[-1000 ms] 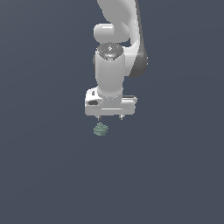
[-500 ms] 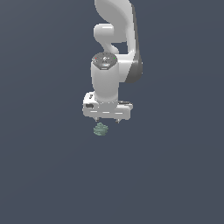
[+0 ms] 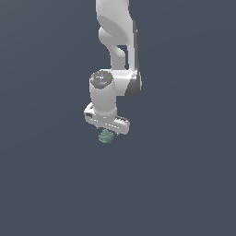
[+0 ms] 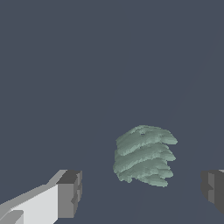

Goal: Pick up the object and move it to a goal position.

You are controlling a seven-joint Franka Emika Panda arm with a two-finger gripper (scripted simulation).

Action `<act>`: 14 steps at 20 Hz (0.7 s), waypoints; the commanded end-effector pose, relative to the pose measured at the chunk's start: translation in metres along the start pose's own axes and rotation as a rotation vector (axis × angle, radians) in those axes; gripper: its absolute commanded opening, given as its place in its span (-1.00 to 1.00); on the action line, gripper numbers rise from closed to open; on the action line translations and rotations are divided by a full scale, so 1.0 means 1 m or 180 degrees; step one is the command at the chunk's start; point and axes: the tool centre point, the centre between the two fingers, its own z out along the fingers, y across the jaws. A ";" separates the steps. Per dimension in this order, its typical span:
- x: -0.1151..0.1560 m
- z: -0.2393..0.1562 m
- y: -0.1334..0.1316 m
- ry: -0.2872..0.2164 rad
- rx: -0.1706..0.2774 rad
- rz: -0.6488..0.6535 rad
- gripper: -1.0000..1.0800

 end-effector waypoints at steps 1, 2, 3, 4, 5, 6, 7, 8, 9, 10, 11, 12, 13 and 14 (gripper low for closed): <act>-0.001 0.010 0.006 -0.0007 -0.0004 0.0178 0.92; -0.001 0.013 0.009 -0.0009 -0.0006 0.0232 0.92; -0.002 0.015 0.010 -0.0012 -0.0007 0.0280 0.92; -0.002 0.018 0.012 -0.0013 -0.0009 0.0321 0.92; -0.002 0.020 0.013 -0.0015 -0.0011 0.0356 0.92; -0.003 0.021 0.015 -0.0016 -0.0012 0.0385 0.92; -0.003 0.022 0.016 -0.0017 -0.0013 0.0408 0.92; -0.003 0.023 0.016 -0.0018 -0.0014 0.0424 0.92; -0.003 0.024 0.017 -0.0018 -0.0014 0.0433 0.92; -0.003 0.024 0.017 -0.0018 -0.0015 0.0436 0.92; -0.003 0.023 0.016 -0.0020 -0.0015 0.0417 0.92; -0.003 0.024 0.016 -0.0020 -0.0015 0.0417 0.92; -0.003 0.025 0.016 -0.0020 -0.0015 0.0417 0.92; -0.003 0.026 0.016 -0.0020 -0.0015 0.0417 0.92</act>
